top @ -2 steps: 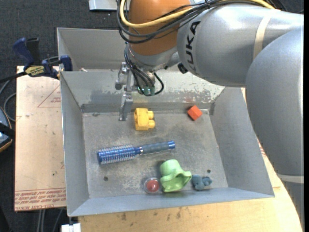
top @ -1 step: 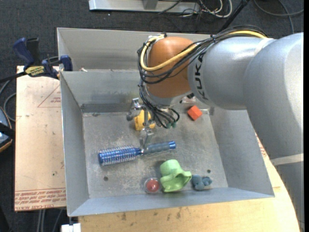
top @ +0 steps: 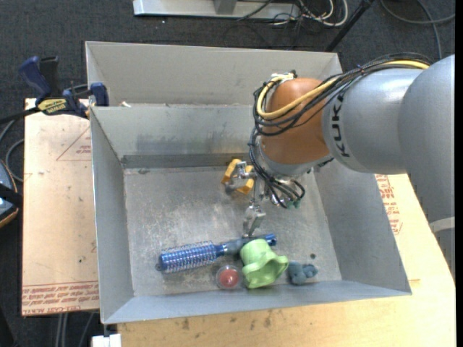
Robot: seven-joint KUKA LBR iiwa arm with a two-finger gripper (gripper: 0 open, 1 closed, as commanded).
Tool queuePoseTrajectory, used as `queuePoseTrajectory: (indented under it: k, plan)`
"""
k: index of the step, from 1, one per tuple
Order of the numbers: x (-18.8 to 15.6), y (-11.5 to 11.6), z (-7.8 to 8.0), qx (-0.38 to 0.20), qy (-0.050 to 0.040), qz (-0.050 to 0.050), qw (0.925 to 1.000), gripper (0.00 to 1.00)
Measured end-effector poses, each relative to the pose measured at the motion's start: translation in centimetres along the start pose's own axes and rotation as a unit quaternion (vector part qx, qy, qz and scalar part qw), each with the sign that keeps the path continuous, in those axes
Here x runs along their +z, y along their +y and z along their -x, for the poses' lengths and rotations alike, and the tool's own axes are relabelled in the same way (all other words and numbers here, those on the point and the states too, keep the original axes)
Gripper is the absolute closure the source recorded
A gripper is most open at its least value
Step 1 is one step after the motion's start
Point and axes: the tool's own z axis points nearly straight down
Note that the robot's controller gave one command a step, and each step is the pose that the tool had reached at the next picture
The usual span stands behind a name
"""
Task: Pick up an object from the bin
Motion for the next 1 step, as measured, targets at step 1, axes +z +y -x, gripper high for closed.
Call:
queuePoseTrajectory:
  k: [1]
  plan:
    - [-0.79, 2.47, -7.91, -0.073, -0.0022, 0.0, 0.9973, 0.0]
